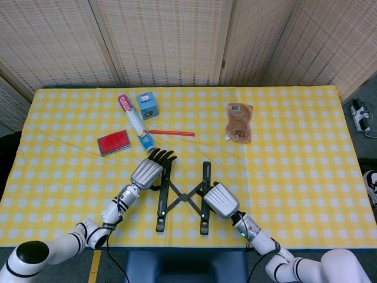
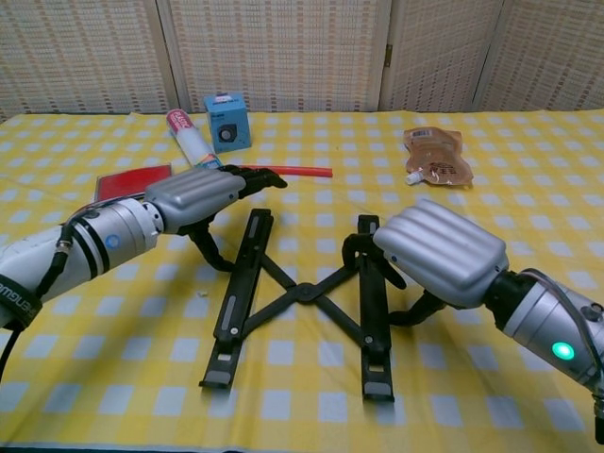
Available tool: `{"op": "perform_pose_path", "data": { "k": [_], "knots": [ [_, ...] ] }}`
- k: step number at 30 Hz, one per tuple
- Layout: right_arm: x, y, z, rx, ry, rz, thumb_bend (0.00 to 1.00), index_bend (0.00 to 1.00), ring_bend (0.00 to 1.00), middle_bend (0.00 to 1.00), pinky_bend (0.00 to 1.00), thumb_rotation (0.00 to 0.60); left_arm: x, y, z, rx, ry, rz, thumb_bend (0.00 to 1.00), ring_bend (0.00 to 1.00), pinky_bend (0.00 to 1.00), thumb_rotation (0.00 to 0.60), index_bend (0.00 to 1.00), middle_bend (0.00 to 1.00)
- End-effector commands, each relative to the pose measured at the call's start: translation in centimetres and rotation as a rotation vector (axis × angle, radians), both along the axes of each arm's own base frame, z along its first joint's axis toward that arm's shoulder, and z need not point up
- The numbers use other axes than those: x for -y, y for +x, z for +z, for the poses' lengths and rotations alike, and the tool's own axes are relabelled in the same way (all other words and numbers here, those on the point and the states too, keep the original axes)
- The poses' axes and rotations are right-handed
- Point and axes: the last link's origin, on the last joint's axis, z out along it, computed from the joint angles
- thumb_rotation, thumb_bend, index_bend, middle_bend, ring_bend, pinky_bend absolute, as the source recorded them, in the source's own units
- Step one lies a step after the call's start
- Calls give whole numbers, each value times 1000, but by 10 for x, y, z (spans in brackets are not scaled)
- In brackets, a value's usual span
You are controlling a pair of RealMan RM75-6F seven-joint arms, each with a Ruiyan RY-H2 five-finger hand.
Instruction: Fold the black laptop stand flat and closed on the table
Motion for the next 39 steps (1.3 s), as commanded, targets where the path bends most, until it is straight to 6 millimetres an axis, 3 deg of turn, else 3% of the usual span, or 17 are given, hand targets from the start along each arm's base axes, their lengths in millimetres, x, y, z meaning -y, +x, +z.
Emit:
{"op": "perform_pose_path", "data": {
  "k": [1,13,19,21,24,25,27,33,35,39],
  "knots": [
    [1,5,-2,4,-4,6,126,413,805,738,684,600,3,2,-1,6,-12,-7,133,0,0,600,13,47],
    [-4,31,-14,35,4,40,126,413,803,738,684,600,17,24,-9,62,-61,-29,132,0,0,600,13,47],
    [-7,33,-15,30,14,45,126,399,802,737,684,600,19,30,-8,64,-61,-35,132,0,0,600,10,47],
    [-9,32,-10,24,20,46,126,341,775,710,684,600,17,29,-4,65,-49,-23,132,0,0,600,2,47],
    [-11,31,2,-15,33,72,126,144,669,584,675,600,13,24,6,70,-22,-1,132,0,0,600,0,41],
    [-12,32,9,-27,41,85,126,66,615,518,647,600,12,22,10,75,-12,9,132,0,0,600,0,39],
    [-13,37,18,-44,59,108,125,4,523,418,560,600,10,19,18,83,-1,24,131,0,0,600,0,34],
    [-8,58,40,-234,191,214,126,0,166,55,163,600,7,10,42,109,30,70,131,0,0,600,0,23],
    [-3,67,43,-304,216,247,126,0,88,3,81,600,8,8,49,116,38,80,131,0,0,600,0,20],
    [4,82,42,-381,222,306,125,0,64,0,50,600,11,3,56,116,43,89,132,0,0,600,0,15]
  ]
}}
